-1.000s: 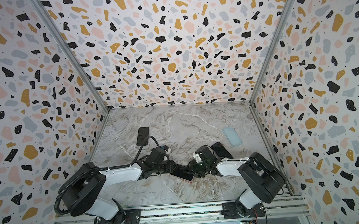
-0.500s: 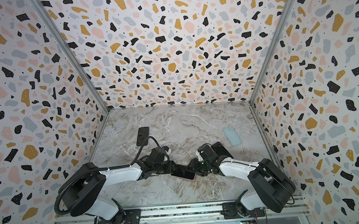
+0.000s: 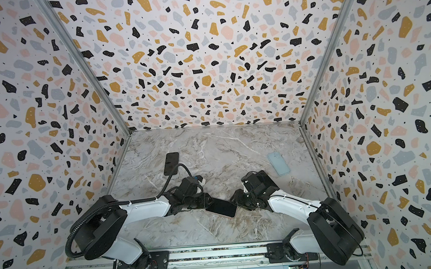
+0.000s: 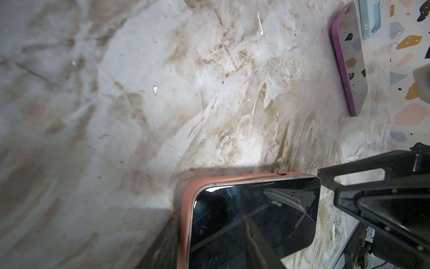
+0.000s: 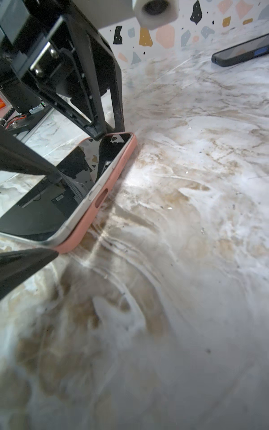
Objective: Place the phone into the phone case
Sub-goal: 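Open the right gripper and lift it off the phone while left holds case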
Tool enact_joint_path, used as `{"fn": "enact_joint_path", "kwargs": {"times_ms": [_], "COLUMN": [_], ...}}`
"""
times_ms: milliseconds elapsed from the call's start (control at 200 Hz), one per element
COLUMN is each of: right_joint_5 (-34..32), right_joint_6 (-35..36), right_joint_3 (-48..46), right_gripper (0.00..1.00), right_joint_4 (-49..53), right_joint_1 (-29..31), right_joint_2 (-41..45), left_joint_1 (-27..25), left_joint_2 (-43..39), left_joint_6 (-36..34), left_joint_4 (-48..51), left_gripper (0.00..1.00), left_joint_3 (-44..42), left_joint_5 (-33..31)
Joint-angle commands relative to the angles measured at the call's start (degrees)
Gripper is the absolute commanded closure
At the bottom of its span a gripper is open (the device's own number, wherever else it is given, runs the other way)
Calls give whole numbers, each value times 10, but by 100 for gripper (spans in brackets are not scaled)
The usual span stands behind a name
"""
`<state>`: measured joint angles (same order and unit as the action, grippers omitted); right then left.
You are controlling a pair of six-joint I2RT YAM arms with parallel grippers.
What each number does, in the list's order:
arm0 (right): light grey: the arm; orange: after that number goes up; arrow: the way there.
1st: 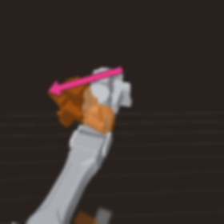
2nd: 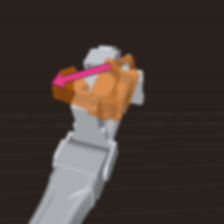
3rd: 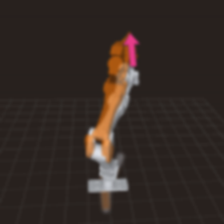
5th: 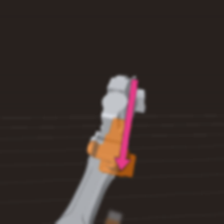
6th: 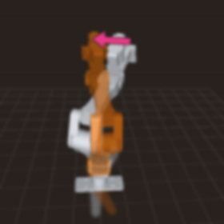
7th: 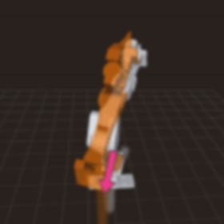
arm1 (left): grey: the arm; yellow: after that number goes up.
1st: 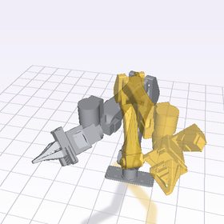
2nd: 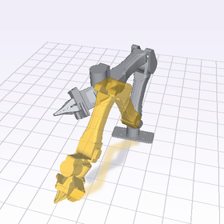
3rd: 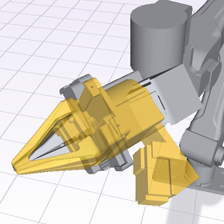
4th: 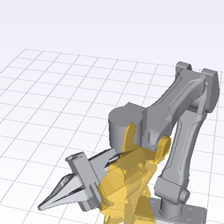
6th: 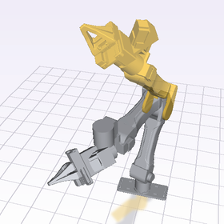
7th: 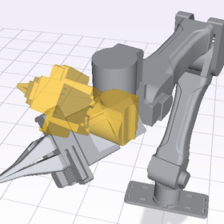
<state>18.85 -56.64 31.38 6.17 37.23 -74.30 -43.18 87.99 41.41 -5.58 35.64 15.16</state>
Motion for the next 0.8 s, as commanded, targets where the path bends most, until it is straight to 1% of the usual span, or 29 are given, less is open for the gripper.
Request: {"fn": "enact_joint_path", "kwargs": {"times_ms": [0, 70, 180, 270, 375, 450, 576, 796], "right_joint_5": [-24, -33, -44, -46, -40, -32, -18, 35], "right_joint_6": [23, 33, 72, 140, 224, 269, 324, 368], "right_joint_3": [12, 16, 40, 68, 83, 83, 89, 78], "right_gripper": [48, 48, 49, 51, 51, 49, 44, 34], "right_joint_4": [24, 32, 59, 77, 79, 72, 85, 72], "right_joint_1": [-6, -8, -9, -9, -7, -6, -10, -15], "right_joint_2": [23, 27, 33, 36, 46, 55, 48, 10], "left_joint_1": [2, 1, 2, 2, -7, -28, -66, -105], "left_joint_2": [4, -2, -24, -57, -92, -113, -133, -157], "left_joint_6": [1, 0, -22, -23, -2, 17, 44, 82], "left_joint_4": [-14, -7, 51, 79, 80, 80, 76, 57], "left_gripper": [55, 54, 52, 49, 45, 40, 39, 37], "left_joint_3": [11, 15, 33, 30, 10, -1, -17, -57], "left_joint_5": [15, 13, -8, -15, 5, 8, 2, 5]}}
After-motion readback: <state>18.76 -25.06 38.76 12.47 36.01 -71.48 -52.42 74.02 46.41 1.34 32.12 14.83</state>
